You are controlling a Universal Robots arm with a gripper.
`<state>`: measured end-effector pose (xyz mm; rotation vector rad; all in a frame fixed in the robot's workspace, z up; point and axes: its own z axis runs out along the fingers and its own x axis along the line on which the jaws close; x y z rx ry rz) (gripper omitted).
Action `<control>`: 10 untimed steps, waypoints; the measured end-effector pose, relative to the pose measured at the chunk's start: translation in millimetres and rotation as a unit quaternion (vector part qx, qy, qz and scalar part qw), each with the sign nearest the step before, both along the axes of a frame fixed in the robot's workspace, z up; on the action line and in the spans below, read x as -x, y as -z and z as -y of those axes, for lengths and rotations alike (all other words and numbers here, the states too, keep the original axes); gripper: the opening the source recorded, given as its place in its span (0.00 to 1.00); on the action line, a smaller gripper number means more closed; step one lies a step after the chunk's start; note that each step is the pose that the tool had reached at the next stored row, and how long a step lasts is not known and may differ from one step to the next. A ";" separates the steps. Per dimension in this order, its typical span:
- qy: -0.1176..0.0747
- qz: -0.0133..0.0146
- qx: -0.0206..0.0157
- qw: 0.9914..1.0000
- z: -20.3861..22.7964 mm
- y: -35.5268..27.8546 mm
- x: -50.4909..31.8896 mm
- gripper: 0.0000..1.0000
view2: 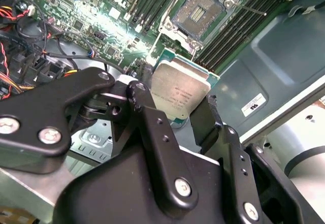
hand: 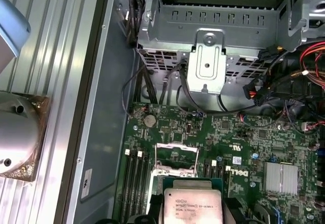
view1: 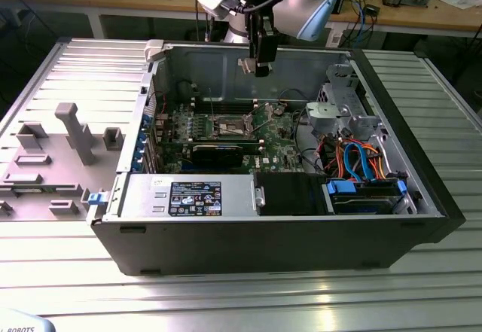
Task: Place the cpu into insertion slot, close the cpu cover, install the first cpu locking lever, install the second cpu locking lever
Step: 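Place the cpu into insertion slot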
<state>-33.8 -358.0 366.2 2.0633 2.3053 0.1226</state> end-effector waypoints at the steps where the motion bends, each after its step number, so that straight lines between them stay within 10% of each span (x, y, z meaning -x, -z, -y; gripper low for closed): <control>1: 0.000 0.000 0.000 1.000 0.0 0.0 0.0 0.54; 10: 0.015 0.000 0.000 1.000 0.0 0.0 0.0 0.54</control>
